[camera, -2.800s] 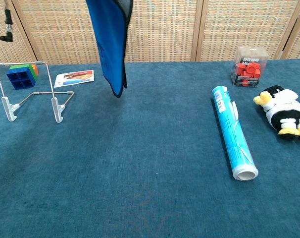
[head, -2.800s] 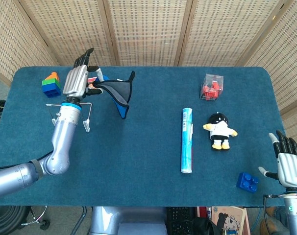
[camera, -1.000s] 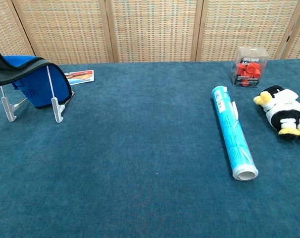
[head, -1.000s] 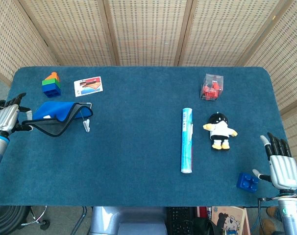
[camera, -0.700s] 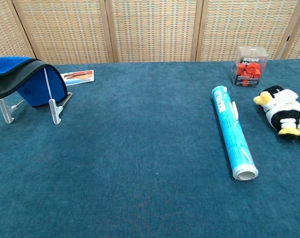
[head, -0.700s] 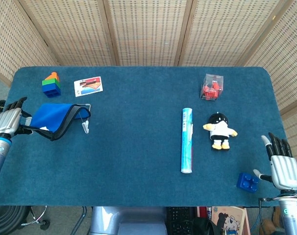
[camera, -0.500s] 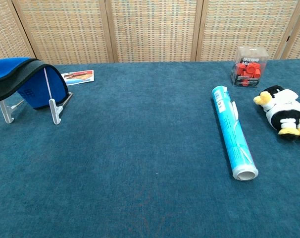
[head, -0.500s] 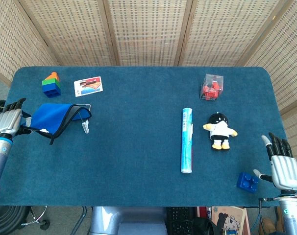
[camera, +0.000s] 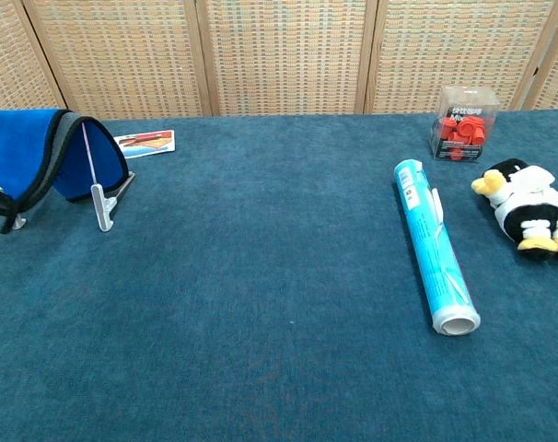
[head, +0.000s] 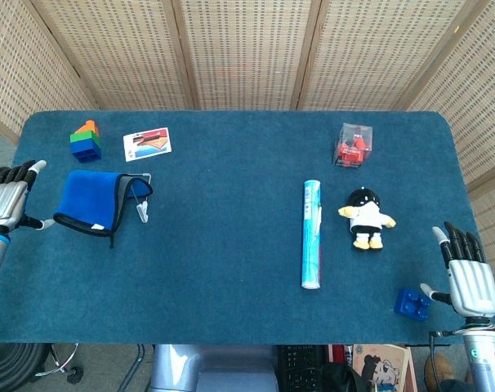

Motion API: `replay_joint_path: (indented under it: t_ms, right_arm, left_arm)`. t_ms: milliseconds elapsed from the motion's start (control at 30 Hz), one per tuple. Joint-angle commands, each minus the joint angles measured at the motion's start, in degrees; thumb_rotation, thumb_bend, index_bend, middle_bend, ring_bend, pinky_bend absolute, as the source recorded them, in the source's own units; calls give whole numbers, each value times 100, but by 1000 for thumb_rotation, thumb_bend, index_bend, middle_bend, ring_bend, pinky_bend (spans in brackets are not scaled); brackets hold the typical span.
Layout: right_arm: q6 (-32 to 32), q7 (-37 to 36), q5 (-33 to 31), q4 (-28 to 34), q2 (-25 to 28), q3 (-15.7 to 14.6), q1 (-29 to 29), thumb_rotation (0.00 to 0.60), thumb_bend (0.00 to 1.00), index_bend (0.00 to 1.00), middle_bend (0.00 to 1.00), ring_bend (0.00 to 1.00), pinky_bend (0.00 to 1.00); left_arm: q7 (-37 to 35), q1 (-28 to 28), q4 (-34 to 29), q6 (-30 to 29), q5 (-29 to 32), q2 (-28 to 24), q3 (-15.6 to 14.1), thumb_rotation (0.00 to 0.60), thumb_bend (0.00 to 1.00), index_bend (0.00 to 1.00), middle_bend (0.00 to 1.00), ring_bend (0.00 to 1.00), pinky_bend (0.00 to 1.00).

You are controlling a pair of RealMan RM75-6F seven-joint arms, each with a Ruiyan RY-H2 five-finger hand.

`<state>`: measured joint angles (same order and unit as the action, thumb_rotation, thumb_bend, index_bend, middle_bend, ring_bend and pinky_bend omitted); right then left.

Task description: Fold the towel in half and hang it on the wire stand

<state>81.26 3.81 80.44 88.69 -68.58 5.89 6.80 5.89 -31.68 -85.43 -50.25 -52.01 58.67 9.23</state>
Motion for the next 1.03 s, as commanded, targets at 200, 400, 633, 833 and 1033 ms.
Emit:
replay_joint_path:
  t_ms: [200, 400, 633, 833, 1033]
  right_arm:
    - [39, 5, 60, 56, 18, -13, -4, 600, 0, 0, 0, 0, 0]
    - [107, -58, 78, 97, 62, 6, -29, 600, 0, 0, 0, 0, 0]
    - [304, -203, 234, 227, 183, 0, -100, 600, 0, 0, 0, 0, 0]
    - [519, -330, 408, 328, 291, -21, -185, 600, 0, 0, 0, 0, 0]
    - [643, -452, 475, 388, 375, -10, -239, 600, 0, 0, 0, 0, 0]
  left_arm:
    - [-980, 434, -94, -275, -794, -332, -8, 600, 0, 0, 0, 0, 0]
    - [-1289, 1007, -844, -1444, -1572, -656, -41, 600, 9, 0, 0, 0, 0]
    - [-30, 1968, -2214, -2995, -2105, -876, -551, 600, 18, 0, 0, 0, 0]
    - [751, 2677, -2502, -4219, -2669, -359, -855, 600, 18, 0, 0, 0, 0]
    - [575, 2928, -2190, -4600, -3391, -44, -1020, 600, 19, 0, 0, 0, 0]
